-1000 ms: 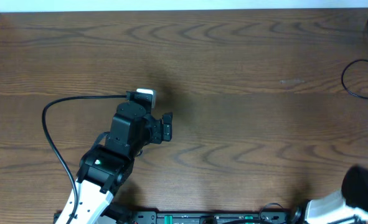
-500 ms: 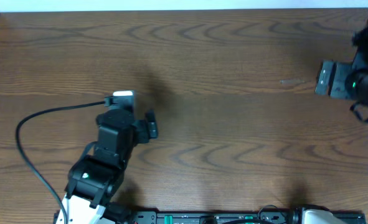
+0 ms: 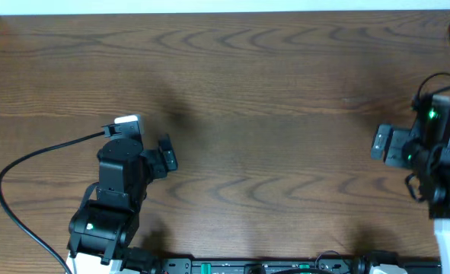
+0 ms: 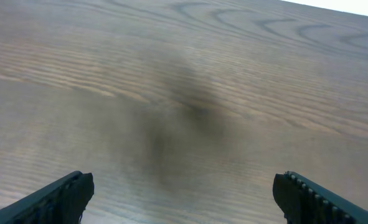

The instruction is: Untangle cables

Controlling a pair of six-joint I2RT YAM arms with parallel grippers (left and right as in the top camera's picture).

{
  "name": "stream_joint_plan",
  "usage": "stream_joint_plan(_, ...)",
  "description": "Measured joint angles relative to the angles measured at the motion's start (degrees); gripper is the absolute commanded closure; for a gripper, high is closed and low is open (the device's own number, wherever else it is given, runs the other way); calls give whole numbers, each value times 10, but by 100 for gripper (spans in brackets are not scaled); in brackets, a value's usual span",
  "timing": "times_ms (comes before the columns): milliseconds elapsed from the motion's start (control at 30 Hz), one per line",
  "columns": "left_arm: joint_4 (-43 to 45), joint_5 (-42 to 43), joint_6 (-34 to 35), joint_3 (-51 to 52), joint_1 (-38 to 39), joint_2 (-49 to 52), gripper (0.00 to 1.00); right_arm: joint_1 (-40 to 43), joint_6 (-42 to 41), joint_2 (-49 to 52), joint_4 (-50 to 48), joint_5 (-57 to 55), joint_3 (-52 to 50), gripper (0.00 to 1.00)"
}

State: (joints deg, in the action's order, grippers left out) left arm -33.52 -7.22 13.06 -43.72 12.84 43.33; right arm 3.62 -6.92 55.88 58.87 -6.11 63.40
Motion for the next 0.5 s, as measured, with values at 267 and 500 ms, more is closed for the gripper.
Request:
stream_joint_plan(267,11,48,-47,0,0,0,4,0,-16,-88,-34,3,-62,1)
stream_joint_plan(500,10,57,-69,0,0,-4,3,0,-16,-101,-63,1,-64,1)
